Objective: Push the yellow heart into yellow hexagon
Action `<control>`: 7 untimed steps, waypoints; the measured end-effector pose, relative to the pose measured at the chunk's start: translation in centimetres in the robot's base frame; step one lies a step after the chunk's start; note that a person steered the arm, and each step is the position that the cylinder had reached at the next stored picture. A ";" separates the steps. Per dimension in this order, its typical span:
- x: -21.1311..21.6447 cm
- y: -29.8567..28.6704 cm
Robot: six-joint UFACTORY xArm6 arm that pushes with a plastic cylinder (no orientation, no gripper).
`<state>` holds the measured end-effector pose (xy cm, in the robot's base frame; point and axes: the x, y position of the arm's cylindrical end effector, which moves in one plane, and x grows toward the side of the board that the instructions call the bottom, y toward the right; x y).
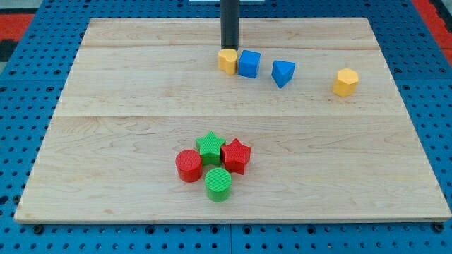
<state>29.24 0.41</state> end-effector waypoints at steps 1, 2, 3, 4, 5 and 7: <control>0.1 0.0; 0.1 0.0; -0.3 -5.3; 1.3 -7.6; 3.1 -7.5; 3.2 -3.4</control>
<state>32.48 -3.04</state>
